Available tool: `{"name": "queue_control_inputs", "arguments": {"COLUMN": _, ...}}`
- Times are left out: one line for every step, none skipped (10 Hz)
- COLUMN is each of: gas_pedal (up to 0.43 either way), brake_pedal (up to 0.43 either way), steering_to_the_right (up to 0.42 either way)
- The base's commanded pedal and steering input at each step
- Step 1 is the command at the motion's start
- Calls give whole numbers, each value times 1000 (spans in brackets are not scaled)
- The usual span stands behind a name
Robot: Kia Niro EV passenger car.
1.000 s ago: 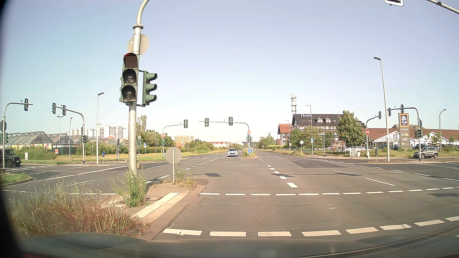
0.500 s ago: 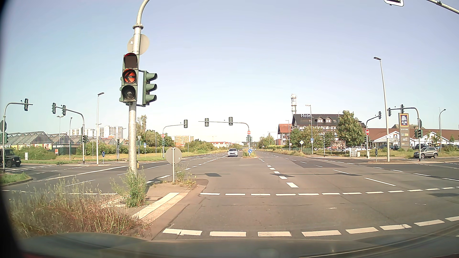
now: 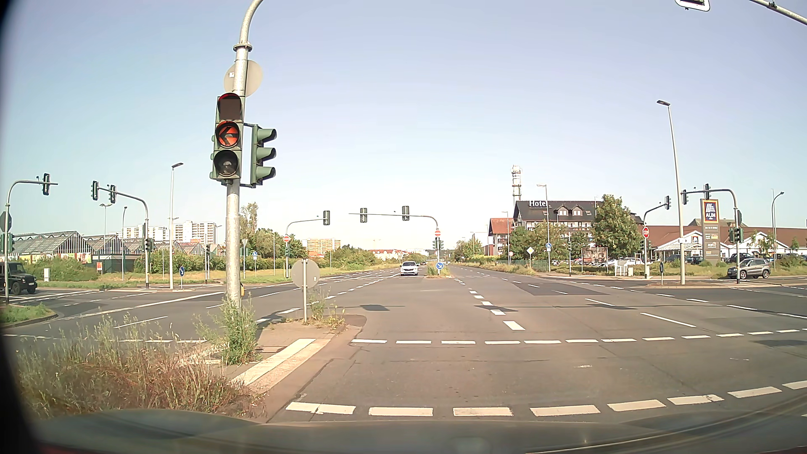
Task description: Follow the waypoints while adhering to traffic rules and regulations
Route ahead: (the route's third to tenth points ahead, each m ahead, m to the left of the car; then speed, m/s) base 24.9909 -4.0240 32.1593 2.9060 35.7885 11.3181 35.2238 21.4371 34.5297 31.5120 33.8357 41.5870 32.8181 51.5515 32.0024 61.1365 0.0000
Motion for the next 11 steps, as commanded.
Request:
{"name": "queue_control_inputs", "arguments": {"gas_pedal": 0, "brake_pedal": 30, "steering_to_the_right": -2}}
{"name": "queue_control_inputs", "arguments": {"gas_pedal": 0, "brake_pedal": 30, "steering_to_the_right": -2}}
{"name": "queue_control_inputs", "arguments": {"gas_pedal": 0, "brake_pedal": 30, "steering_to_the_right": -2}}
{"name": "queue_control_inputs", "arguments": {"gas_pedal": 0, "brake_pedal": 30, "steering_to_the_right": -2}}
{"name": "queue_control_inputs", "arguments": {"gas_pedal": 20, "brake_pedal": 37, "steering_to_the_right": -2}}
{"name": "queue_control_inputs", "arguments": {"gas_pedal": 138, "brake_pedal": 30, "steering_to_the_right": -2}}
{"name": "queue_control_inputs", "arguments": {"gas_pedal": 138, "brake_pedal": 30, "steering_to_the_right": -2}}
{"name": "queue_control_inputs", "arguments": {"gas_pedal": 157, "brake_pedal": 30, "steering_to_the_right": -2}}
{"name": "queue_control_inputs", "arguments": {"gas_pedal": 197, "brake_pedal": 30, "steering_to_the_right": -1}}
{"name": "queue_control_inputs", "arguments": {"gas_pedal": 220, "brake_pedal": 30, "steering_to_the_right": -1}}
{"name": "queue_control_inputs", "arguments": {"gas_pedal": 240, "brake_pedal": 30, "steering_to_the_right": -1}}
